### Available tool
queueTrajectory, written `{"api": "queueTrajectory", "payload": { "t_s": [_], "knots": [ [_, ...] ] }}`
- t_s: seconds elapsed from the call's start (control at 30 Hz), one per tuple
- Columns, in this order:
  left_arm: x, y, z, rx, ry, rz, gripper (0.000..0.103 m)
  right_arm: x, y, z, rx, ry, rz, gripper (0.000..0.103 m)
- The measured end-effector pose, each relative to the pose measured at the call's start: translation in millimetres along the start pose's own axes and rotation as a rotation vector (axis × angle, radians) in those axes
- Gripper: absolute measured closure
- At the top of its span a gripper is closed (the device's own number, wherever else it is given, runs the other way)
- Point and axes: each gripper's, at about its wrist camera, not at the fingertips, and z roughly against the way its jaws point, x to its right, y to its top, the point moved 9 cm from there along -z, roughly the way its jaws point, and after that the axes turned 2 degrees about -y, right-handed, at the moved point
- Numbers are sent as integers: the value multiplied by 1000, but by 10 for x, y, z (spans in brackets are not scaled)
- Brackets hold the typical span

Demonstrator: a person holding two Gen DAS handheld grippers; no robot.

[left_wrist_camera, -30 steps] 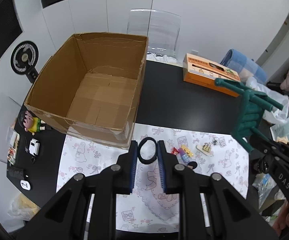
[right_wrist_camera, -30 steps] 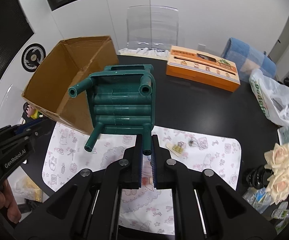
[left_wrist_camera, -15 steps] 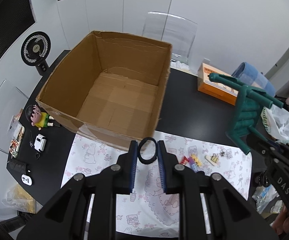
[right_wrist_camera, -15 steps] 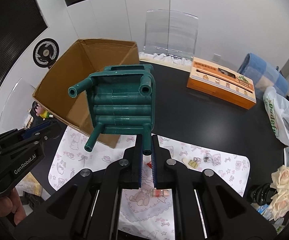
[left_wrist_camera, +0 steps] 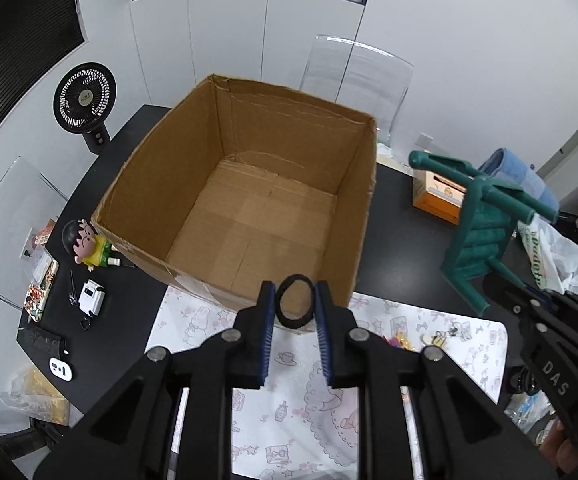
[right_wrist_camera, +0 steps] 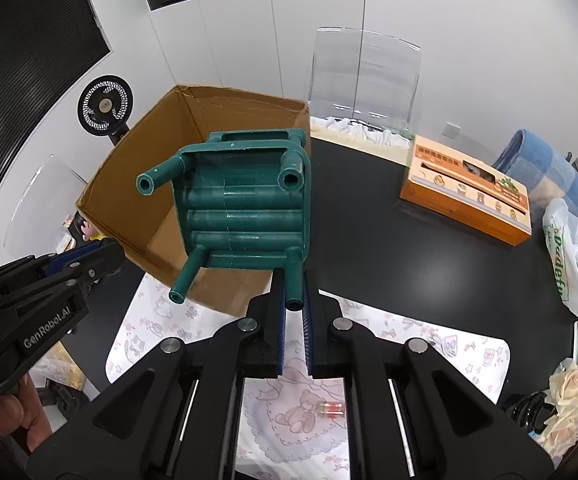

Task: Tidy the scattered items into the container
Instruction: 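Carry the green chair and black hair tie over the cardboard box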

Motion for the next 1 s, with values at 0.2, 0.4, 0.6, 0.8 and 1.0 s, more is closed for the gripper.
{"api": "queueTrajectory", "payload": {
  "t_s": [0.2,0.4,0.6,0.8,1.0],
  "knots": [
    [-129,116,-48,4,7,20,83,-172,160,-95,6,10,22,96],
    [-334,249,-127,4,8,48,83,-326,308,-217,5,15,41,96],
    [-561,412,-214,12,21,75,83,-456,437,-403,-16,20,55,96],
    [-808,599,-342,28,39,92,83,-591,584,-598,-36,26,68,96],
    [-997,678,-536,10,58,103,83,-700,706,-794,-58,29,80,96]
  ]
}}
